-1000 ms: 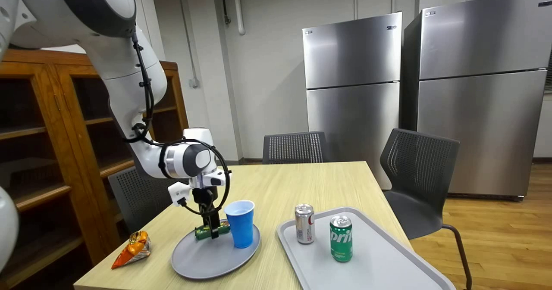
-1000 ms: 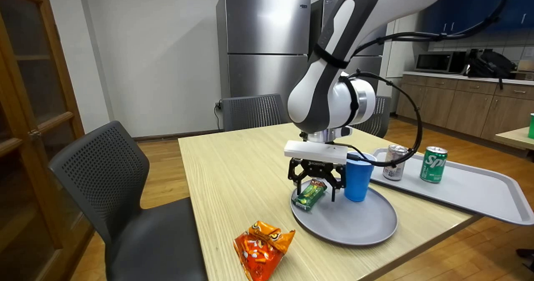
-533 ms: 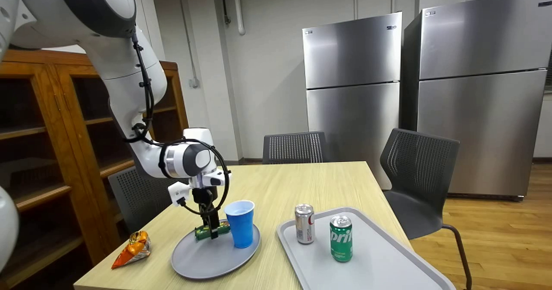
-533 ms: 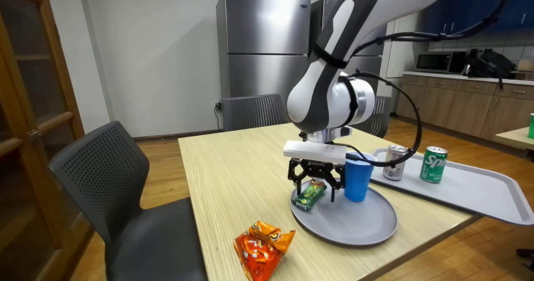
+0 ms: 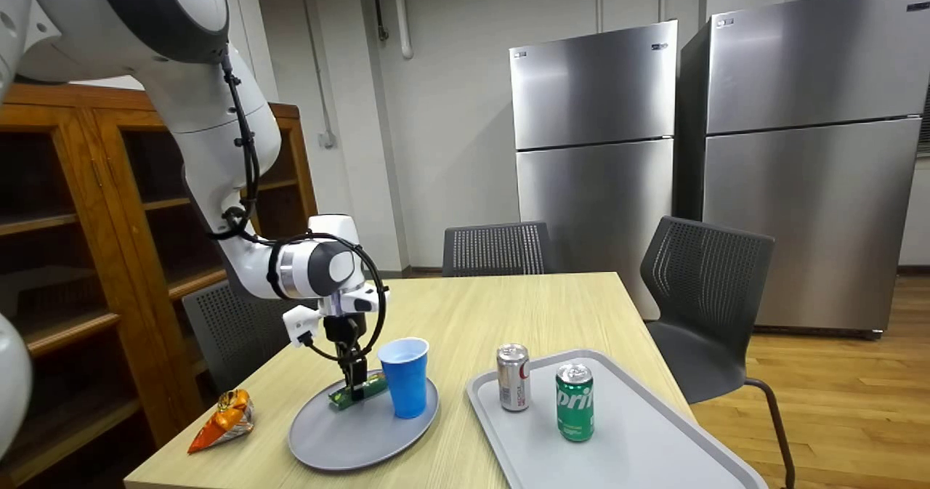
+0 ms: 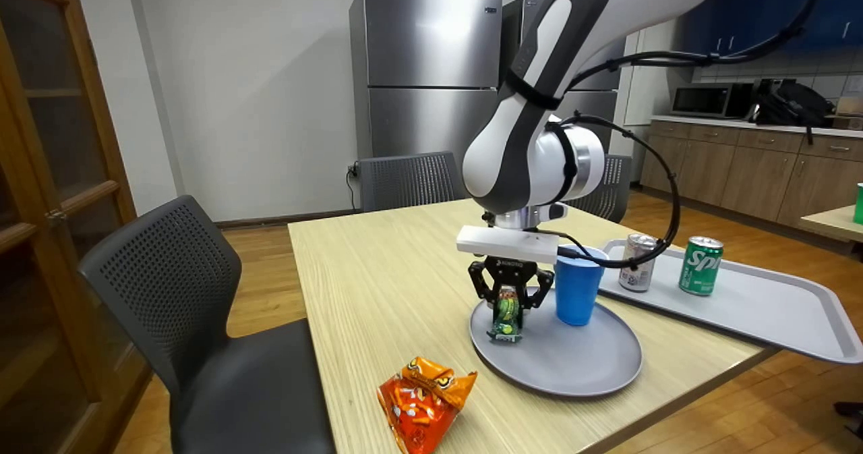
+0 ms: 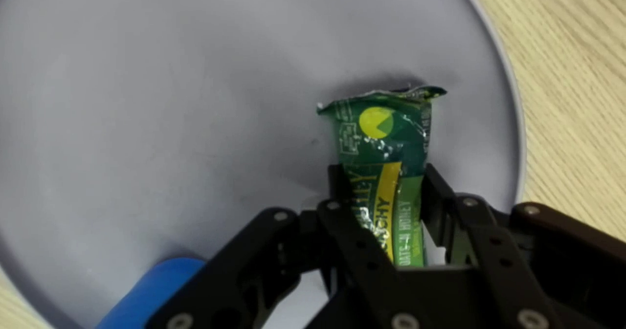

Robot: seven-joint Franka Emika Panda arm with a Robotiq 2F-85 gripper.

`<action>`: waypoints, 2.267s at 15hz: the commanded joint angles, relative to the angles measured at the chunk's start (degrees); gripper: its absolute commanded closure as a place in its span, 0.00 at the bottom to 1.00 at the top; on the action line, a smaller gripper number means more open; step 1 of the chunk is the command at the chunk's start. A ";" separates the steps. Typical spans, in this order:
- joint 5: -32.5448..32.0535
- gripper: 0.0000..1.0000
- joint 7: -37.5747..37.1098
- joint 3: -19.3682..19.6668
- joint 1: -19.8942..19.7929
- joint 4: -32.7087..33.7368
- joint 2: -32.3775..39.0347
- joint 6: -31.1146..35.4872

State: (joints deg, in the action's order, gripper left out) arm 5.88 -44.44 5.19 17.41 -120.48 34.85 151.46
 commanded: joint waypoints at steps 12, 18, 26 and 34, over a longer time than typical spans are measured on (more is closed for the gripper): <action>-6.56 0.87 -0.29 -0.61 3.92 -0.79 -4.87 -1.85; -8.18 0.87 0.27 -3.07 5.94 1.38 -4.83 -2.34; -8.19 0.87 0.53 -5.28 6.97 5.86 -1.49 -2.39; -8.00 0.87 2.01 -5.32 7.09 9.20 2.90 -2.00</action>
State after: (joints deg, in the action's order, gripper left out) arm -1.57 -43.52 -0.09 24.38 -114.05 36.04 151.08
